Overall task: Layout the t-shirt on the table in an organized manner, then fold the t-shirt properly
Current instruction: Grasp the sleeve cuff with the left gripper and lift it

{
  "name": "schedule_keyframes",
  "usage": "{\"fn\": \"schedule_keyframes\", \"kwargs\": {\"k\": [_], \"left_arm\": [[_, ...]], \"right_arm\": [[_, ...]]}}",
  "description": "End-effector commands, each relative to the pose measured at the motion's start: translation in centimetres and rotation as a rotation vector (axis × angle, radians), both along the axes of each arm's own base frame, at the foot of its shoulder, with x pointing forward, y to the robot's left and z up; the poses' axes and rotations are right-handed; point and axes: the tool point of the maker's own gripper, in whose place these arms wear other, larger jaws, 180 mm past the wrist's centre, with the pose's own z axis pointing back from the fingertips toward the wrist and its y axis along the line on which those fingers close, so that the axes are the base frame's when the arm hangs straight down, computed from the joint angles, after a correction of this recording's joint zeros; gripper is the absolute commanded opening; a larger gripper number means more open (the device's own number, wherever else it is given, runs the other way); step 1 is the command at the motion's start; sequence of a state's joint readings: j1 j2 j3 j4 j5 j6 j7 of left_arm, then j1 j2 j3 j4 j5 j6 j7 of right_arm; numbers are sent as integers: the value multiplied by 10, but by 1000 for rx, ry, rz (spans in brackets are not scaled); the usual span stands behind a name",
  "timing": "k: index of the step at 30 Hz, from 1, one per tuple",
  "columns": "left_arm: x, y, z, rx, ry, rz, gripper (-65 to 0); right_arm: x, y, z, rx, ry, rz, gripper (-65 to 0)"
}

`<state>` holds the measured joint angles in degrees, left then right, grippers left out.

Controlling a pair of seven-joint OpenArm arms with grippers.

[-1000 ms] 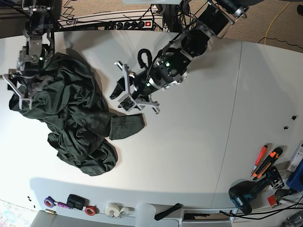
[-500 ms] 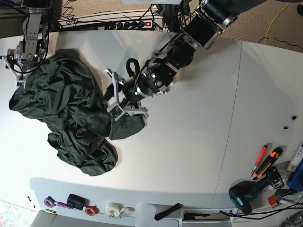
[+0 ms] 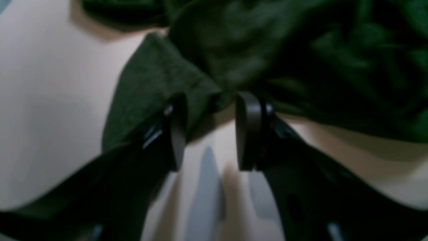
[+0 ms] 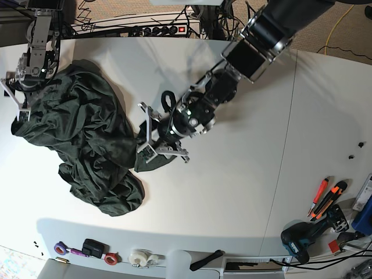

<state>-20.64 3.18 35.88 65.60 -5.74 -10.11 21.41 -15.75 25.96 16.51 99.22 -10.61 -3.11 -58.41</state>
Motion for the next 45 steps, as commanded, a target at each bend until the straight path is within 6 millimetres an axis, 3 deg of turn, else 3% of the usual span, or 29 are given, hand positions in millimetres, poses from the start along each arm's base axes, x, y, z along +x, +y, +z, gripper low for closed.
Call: {"fn": "schedule_keyframes", "kwargs": {"k": [1, 8, 9, 11, 12, 16, 19, 22, 27, 40, 45], "left_arm": [[14, -10, 22, -50, -53, -6, -400], [29, 4, -1, 14, -24, 16, -409], [30, 6, -4, 17, -27, 21, -450], [34, 12, -9, 37, -50, 46, -625], [39, 15, -9, 46, -70, 68, -650], [56, 29, 0, 75, -151, 111, -650], [80, 43, 18, 89, -204, 164, -650], [98, 50, 45, 92, -245, 181, -650], [122, 56, 114, 35, -346, 199, -650], [156, 68, 305, -152, -639, 238, -650], [166, 80, 357, -127, -738, 258, -650]], "right_arm": [[13, -2, 23, -43, -63, 36, -365], [31, 17, 46, -28, -165, 107, -365], [32, 17, 47, -27, -166, 108, -365], [31, 17, 46, -27, -164, 106, -365], [31, 17, 46, -25, -161, 103, -365], [30, 17, 46, -25, -159, 101, -365], [31, 18, 44, -9, -164, 104, -365], [33, 24, 40, 37, -179, 111, -365], [35, 38, 29, 85, -209, 109, -365], [34, 73, 0, 216, -236, 103, -365], [35, 76, -2, 230, -236, 104, -365]]}}
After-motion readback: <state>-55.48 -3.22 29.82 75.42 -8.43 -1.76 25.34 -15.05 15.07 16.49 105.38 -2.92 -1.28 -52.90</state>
